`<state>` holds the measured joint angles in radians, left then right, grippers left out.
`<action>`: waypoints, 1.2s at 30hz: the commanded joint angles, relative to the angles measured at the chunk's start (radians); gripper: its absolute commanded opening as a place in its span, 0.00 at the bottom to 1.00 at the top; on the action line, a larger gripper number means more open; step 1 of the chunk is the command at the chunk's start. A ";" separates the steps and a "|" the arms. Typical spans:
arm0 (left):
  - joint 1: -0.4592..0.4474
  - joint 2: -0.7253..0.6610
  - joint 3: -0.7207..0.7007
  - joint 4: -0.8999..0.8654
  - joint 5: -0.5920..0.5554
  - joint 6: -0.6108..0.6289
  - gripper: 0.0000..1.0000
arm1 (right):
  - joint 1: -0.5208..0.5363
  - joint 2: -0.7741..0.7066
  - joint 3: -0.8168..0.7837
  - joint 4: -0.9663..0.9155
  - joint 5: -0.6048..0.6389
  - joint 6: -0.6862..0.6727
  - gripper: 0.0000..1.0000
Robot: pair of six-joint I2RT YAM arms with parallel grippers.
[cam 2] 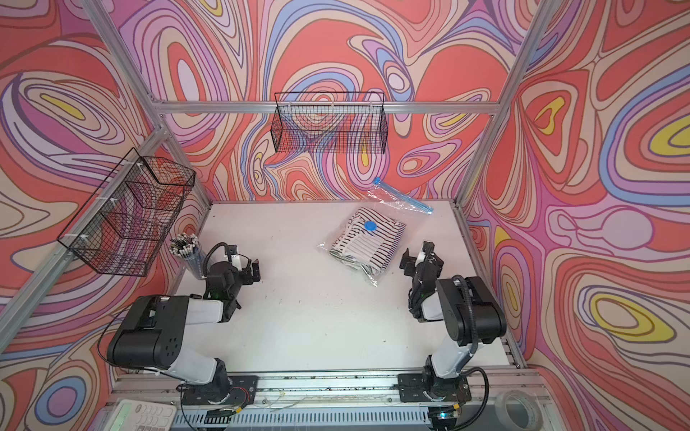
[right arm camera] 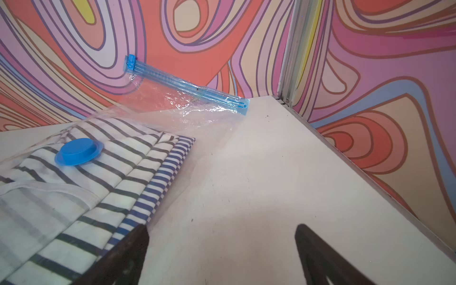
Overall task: Take the tank top out of the vacuum bag
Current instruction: Adjust the vacuum bag at the center of the board.
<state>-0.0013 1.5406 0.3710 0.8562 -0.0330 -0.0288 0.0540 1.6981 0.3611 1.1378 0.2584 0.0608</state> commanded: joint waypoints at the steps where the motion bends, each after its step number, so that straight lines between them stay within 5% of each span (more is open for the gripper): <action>1: -0.003 -0.001 0.011 0.023 0.012 0.016 1.00 | 0.004 0.009 0.010 0.026 0.012 -0.004 0.98; 31: -0.005 -0.002 0.010 0.020 0.012 0.017 1.00 | 0.006 0.006 0.009 0.026 0.016 -0.008 0.98; 36: -0.055 -0.113 0.030 -0.098 -0.183 0.014 1.00 | 0.020 -0.112 0.094 -0.230 0.108 0.009 0.98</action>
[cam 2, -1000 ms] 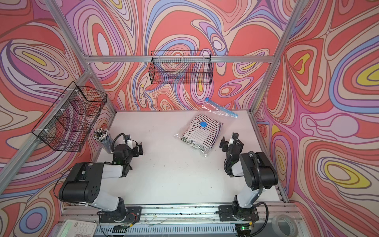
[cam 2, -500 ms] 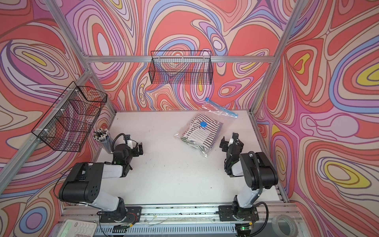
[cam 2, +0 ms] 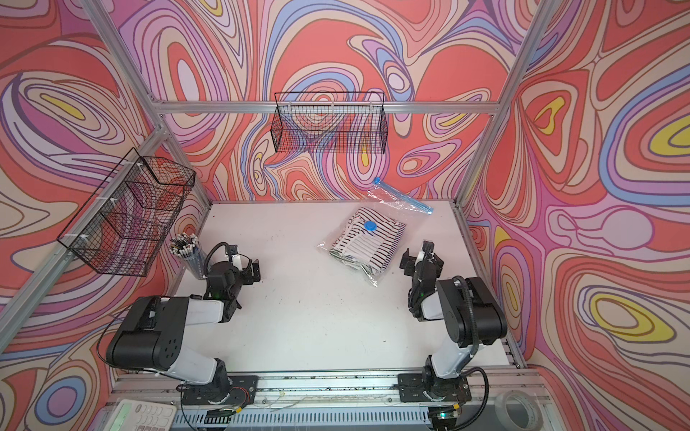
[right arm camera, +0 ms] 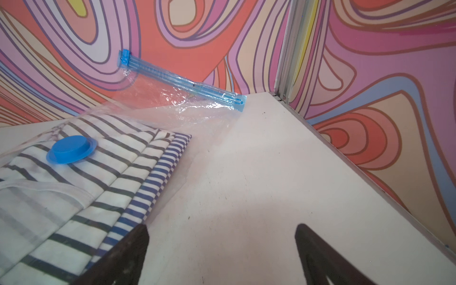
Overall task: Take the tank top out of the vacuum bag
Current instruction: Adjust the vacuum bag at the center of the board.
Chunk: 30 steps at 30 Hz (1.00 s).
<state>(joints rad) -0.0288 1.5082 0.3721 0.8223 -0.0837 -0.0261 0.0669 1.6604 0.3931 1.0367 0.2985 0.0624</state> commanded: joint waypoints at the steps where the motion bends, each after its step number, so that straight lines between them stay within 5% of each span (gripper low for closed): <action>1: -0.043 -0.104 0.042 -0.101 -0.186 0.009 1.00 | 0.007 -0.094 0.079 -0.161 0.092 0.015 0.98; 4: -0.079 -0.168 0.112 -0.258 -0.296 -0.004 1.00 | 0.008 -0.162 0.187 -0.426 0.148 0.111 0.98; 12: -0.260 -0.323 0.334 -0.733 -0.341 -0.241 1.00 | 0.008 -0.177 0.387 -0.952 -0.115 0.461 0.97; 19: -0.429 -0.285 0.449 -0.891 -0.184 -0.435 1.00 | 0.004 -0.111 0.307 -0.864 -0.332 0.625 0.86; 30: -0.510 -0.164 0.465 -0.840 -0.048 -0.538 1.00 | 0.000 0.037 0.245 -0.652 -0.487 0.718 0.69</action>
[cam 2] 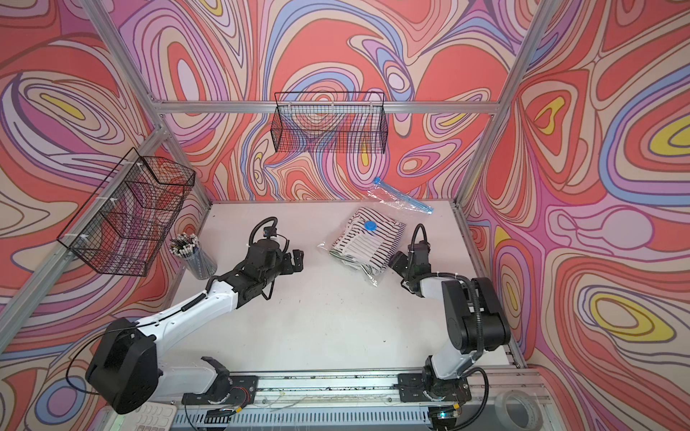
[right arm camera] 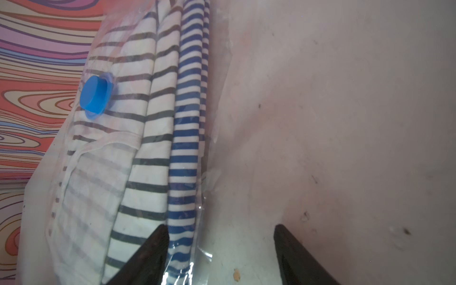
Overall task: Take the tank top out of the vacuum bag
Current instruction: Adjust the vacuum bag at the center of the board.
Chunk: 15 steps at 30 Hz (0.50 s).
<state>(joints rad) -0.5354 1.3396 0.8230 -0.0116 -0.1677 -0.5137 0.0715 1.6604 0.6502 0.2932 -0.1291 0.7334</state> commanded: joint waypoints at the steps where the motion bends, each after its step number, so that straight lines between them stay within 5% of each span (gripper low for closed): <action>1: -0.004 0.005 0.012 -0.004 0.039 -0.052 1.00 | -0.004 0.056 -0.006 0.094 -0.062 0.046 0.67; 8: -0.004 0.012 -0.008 0.012 0.043 -0.052 1.00 | -0.005 0.180 0.002 0.211 -0.134 0.071 0.42; 12: -0.005 0.022 -0.013 0.014 0.040 -0.051 1.00 | -0.001 0.227 0.012 0.234 -0.143 0.074 0.01; 15: -0.004 0.027 -0.018 0.013 0.037 -0.049 1.00 | 0.002 0.234 0.014 0.227 -0.131 0.061 0.00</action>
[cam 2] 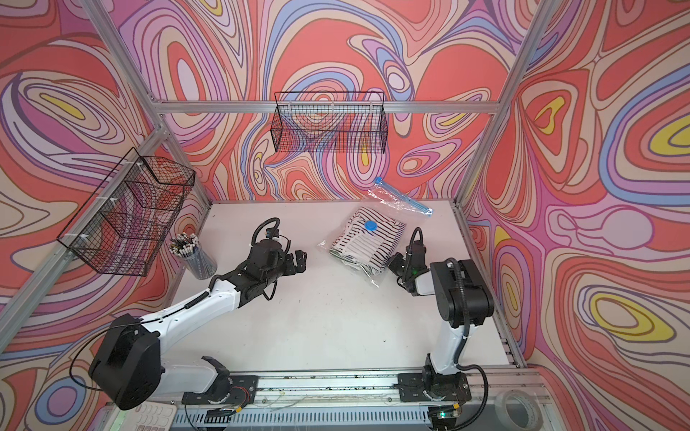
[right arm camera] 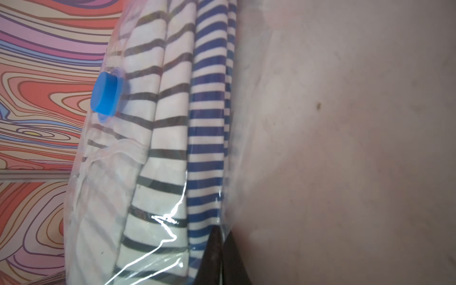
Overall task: Take the tank top out of the vacuum bag
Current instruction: Adjust the vacuum bag at the center of the board.
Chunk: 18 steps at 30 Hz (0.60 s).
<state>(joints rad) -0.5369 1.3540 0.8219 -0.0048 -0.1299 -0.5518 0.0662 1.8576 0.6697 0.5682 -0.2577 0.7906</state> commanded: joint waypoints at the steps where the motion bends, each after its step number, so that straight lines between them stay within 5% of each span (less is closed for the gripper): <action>1: -0.003 0.013 -0.019 0.005 -0.003 -0.010 1.00 | 0.009 0.035 -0.005 -0.049 0.001 -0.002 0.00; 8: -0.003 0.006 -0.026 -0.041 -0.014 -0.035 1.00 | 0.094 0.007 0.007 -0.104 0.014 -0.006 0.00; 18: 0.008 -0.026 -0.077 -0.119 -0.026 -0.125 1.00 | 0.453 -0.006 0.032 -0.099 0.045 0.157 0.00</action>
<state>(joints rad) -0.5354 1.3552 0.7639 -0.0631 -0.1352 -0.6327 0.4389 1.8545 0.6945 0.5297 -0.2081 0.8715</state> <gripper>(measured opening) 0.999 0.047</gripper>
